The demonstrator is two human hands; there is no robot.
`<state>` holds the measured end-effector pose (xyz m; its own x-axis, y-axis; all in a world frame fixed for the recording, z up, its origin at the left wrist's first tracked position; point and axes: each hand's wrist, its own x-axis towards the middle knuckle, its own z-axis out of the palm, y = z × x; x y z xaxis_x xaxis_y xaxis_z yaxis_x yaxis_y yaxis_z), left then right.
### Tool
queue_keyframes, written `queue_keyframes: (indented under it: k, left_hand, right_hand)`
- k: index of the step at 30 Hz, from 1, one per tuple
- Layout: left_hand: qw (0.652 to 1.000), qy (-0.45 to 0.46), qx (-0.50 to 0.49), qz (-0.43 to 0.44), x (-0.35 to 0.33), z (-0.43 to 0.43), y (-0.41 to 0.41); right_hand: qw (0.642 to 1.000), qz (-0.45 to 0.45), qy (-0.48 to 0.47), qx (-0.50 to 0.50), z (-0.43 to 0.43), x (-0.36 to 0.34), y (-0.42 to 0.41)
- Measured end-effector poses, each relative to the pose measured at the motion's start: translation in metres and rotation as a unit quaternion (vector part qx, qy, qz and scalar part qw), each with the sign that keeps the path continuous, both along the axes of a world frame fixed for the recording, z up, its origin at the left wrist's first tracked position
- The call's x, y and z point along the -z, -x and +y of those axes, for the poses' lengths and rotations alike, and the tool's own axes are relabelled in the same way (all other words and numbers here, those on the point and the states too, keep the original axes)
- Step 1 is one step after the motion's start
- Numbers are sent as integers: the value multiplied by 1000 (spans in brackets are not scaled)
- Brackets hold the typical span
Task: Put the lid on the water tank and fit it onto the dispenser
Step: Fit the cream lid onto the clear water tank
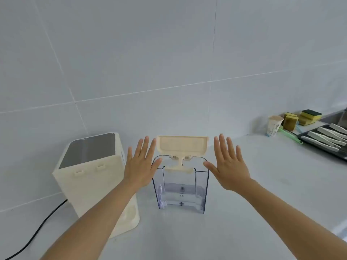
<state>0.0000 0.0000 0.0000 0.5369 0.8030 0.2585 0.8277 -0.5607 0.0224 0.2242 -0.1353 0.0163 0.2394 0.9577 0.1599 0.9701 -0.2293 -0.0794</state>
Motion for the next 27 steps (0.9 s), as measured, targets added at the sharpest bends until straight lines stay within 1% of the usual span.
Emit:
queue_keyframes:
  k: [1, 2, 7, 10, 15, 18, 20, 22, 23, 24, 27]
  left_hand:
    - [1000, 9, -3, -3, 2, 0, 0]
    - [1000, -2, 6, -15, 7, 3, 1]
    - [1000, 6, 11, 2, 19, 14, 3]
    - [999, 37, 2, 2, 14, 20, -1]
    - [995, 102, 9, -7, 2, 30, -9]
    - [986, 156, 10, -55, -5, 41, -15]
    - [974, 199, 10, -107, -11, 47, -21]
    - [954, 253, 14, -161, -18, 50, -27]
    - [942, 279, 14, -185, -21, 51, -29]
    - [930, 303, 12, -206, -24, 50, -32]
    - [901, 356, -9, -248, -27, 53, -39]
  right_hand:
    - [1000, 3, 1, 9, 0, 3, 1]
    - [1000, 3, -15, 6, 1, 6, 1]
    - [1000, 6, 5, 18, 4, 16, 5]
    - [1000, 19, 10, 21, 10, 14, 5]
    - [991, 127, 19, 42, 26, 2, 5]
    - [979, 196, 12, 44, 42, -8, 4]
    - [957, 288, -2, 39, 53, -14, 5]
    - [912, 408, -20, 38, 60, -21, 8]
    - [892, 450, -23, 46, 63, -23, 9]
    - [877, 476, -20, 60, 66, -24, 9]
    - [851, 517, -15, 89, 72, -25, 8]
